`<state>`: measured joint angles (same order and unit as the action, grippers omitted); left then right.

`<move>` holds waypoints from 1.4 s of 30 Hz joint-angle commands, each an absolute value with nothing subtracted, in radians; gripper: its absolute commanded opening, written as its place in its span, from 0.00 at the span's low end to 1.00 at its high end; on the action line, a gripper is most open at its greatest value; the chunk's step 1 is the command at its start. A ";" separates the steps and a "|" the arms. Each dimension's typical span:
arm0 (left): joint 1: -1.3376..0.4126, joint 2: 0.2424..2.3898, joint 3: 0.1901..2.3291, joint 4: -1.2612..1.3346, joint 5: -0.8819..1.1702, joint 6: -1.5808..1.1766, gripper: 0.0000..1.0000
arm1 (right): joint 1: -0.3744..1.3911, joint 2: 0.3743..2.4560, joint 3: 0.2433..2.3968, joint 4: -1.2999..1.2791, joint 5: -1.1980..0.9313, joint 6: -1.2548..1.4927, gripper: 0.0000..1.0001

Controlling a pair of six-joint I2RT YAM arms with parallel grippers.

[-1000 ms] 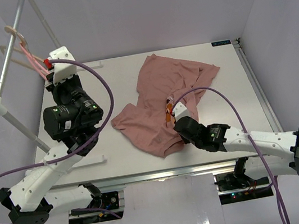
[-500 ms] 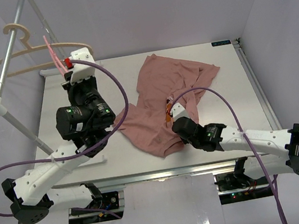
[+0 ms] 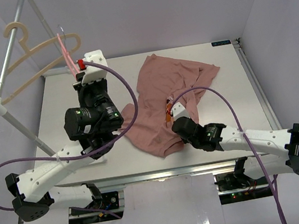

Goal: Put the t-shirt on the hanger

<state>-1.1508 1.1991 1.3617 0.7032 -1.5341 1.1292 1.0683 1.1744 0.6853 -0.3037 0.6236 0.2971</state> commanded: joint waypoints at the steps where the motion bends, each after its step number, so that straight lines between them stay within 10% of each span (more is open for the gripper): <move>1: -1.262 1.224 1.399 0.720 -1.556 1.133 0.00 | 1.072 1.162 0.723 -0.316 0.672 0.323 0.08; 13: -1.575 1.258 1.279 0.901 -1.480 1.083 0.00 | 1.029 1.094 0.709 -0.320 0.653 0.374 0.08; 19: -1.616 1.255 1.400 0.045 -1.213 0.289 0.00 | 1.009 1.007 0.674 -0.294 0.633 0.378 0.08; 28: -1.369 1.071 1.223 -0.098 -0.627 -0.041 0.00 | 0.991 0.975 0.664 -0.290 0.621 0.390 0.08; 42: -1.303 0.681 0.768 -0.254 -0.421 -0.252 0.00 | 0.713 0.794 0.687 -0.346 0.466 0.387 0.08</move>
<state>-1.3005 0.7857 0.8116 -0.2066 -0.5542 -0.1685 0.7385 0.8105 0.6327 -0.3199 0.4936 0.3820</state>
